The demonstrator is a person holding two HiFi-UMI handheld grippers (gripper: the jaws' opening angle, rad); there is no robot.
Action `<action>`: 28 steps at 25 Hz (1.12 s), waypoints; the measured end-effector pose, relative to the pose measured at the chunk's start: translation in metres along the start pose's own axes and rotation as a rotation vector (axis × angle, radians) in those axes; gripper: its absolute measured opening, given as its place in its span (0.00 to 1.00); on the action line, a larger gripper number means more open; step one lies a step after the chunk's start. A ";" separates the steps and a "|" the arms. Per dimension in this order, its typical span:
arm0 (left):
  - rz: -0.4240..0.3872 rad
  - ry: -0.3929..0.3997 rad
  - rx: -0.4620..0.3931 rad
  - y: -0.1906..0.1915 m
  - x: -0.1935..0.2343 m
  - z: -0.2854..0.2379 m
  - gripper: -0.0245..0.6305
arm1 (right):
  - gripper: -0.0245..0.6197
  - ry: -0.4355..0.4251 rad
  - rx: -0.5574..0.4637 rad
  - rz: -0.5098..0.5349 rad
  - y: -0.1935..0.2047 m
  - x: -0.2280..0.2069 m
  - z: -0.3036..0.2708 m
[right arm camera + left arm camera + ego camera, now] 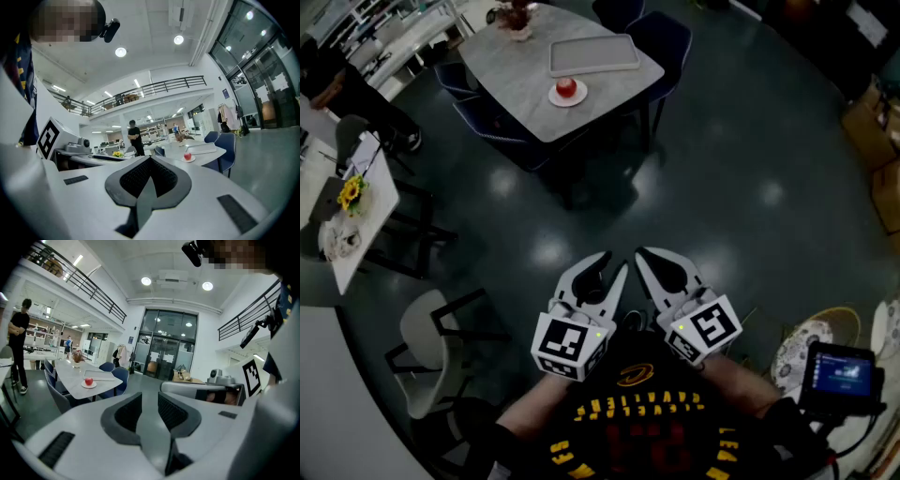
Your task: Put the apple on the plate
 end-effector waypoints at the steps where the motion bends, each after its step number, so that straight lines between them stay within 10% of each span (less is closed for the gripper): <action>1: 0.003 -0.003 0.000 0.000 0.000 0.001 0.20 | 0.05 0.001 0.001 0.003 -0.001 0.000 0.001; 28: 0.061 0.060 0.012 -0.054 0.152 -0.113 0.20 | 0.05 0.101 0.064 -0.064 -0.022 -0.088 -0.154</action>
Point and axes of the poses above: the fingertips, and each gripper's own axes: z backward along the fingers, x to its left, y out of its underside, the point moved 10 cm from there along z, backward along the fingers, and after that the axes turned 9 degrees about -y, right-handed, at the moved point
